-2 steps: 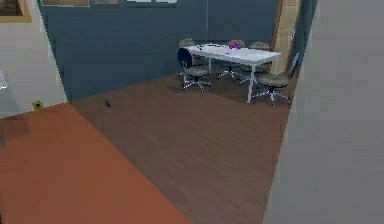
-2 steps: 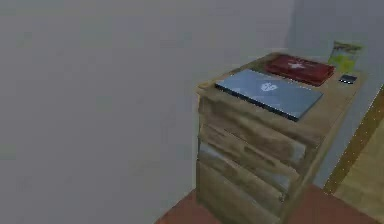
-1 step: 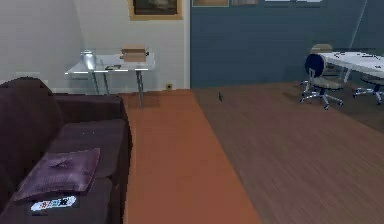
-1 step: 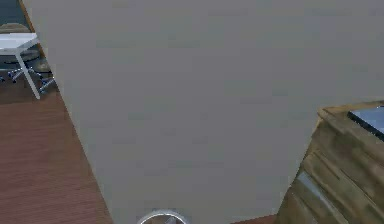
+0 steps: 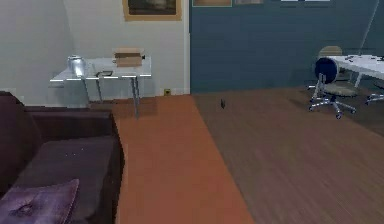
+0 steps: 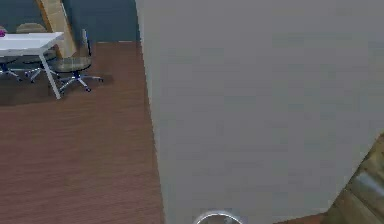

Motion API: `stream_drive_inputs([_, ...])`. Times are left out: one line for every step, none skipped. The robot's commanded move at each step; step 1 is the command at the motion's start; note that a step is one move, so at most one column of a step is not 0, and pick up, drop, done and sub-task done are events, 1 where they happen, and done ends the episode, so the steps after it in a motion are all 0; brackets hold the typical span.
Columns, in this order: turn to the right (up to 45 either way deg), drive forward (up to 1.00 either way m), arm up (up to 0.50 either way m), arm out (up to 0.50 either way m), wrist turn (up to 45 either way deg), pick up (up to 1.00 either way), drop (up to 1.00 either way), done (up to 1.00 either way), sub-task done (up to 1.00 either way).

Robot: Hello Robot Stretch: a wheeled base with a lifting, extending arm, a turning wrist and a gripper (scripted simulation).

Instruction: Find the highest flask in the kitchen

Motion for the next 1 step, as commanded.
stream_drive_inputs([45.0, 0.0, 0.0, 0.0, 0.0, 0.0, 0.0, 0.0, 0.0])
